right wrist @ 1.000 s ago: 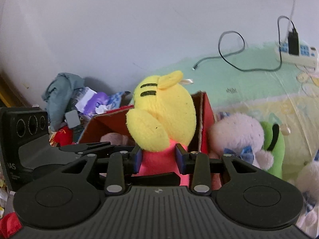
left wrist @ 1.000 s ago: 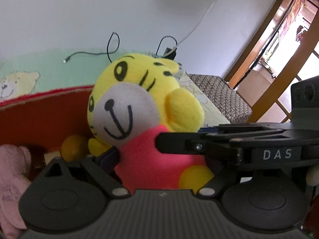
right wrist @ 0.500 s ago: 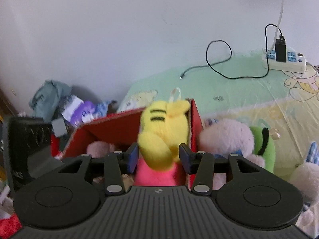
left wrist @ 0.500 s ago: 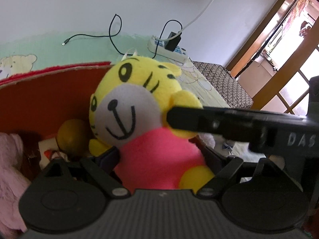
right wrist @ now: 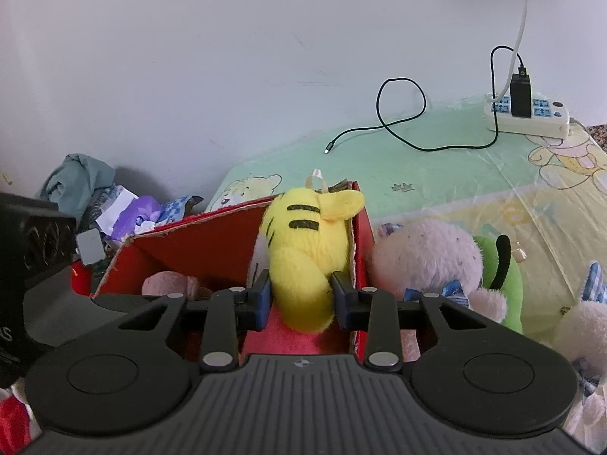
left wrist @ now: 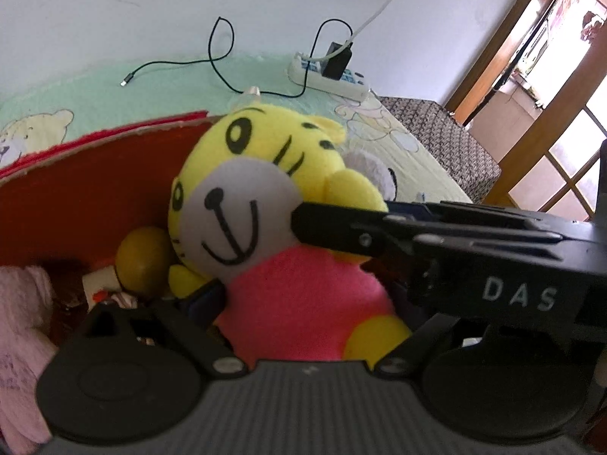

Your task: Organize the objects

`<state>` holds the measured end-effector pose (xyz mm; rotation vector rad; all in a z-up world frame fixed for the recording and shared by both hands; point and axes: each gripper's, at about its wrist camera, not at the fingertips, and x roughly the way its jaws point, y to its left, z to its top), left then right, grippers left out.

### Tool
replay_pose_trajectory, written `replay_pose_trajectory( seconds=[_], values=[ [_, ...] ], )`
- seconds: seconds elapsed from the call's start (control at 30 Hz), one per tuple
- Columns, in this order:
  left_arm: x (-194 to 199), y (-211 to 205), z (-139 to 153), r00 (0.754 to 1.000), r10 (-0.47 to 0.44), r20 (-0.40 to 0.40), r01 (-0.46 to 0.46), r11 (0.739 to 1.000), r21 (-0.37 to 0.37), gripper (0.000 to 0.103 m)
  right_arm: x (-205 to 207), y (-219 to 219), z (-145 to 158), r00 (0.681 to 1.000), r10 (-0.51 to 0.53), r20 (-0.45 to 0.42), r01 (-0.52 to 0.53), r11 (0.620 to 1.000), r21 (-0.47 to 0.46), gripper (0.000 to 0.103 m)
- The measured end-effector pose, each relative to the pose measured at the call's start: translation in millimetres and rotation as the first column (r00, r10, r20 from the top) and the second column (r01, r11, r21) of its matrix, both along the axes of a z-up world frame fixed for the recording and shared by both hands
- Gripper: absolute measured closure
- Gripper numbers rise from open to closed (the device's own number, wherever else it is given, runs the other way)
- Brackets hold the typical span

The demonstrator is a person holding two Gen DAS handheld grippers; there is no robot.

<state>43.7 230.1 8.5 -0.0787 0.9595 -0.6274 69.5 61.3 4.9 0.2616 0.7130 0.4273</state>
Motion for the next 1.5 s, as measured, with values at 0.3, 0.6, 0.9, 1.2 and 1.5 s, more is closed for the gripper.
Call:
replay_pose_trajectory(
  seconds=[0.3, 0.6, 0.9, 1.2, 1.5],
  values=[
    [3, -2, -3, 1.000, -0.003, -0.002, 0.003, 1.000, 0.027, 0.009, 0, -3, -4, 1.000, -0.008, 0.006, 0.007, 1.000, 0.017, 0.070],
    [3, -4, -3, 1.000, -0.008, 0.002, 0.008, 0.999, 0.045, 0.008, -1, -4, -5, 1.000, -0.005, 0.013, 0.005, 1.000, 0.025, 0.070],
    [3, -5, -2, 1.000, -0.006, 0.006, 0.005, 0.998, 0.060, 0.006, -3, -4, -5, 1.000, -0.009, 0.014, 0.009, 1.000, 0.026, 0.071],
    [2, -6, -1, 1.000, 0.018, 0.010, -0.018, 0.997, 0.075, 0.004, -4, -3, -2, 1.000, -0.014, 0.003, 0.014, 1.000, 0.013, 0.071],
    [-8, -3, 6, 0.998, 0.047, 0.038, -0.050, 0.995, 0.091, 0.004, -11, -7, 0, 1.000, -0.020, -0.024, 0.021, 0.999, 0.027, 0.070]
  ],
)
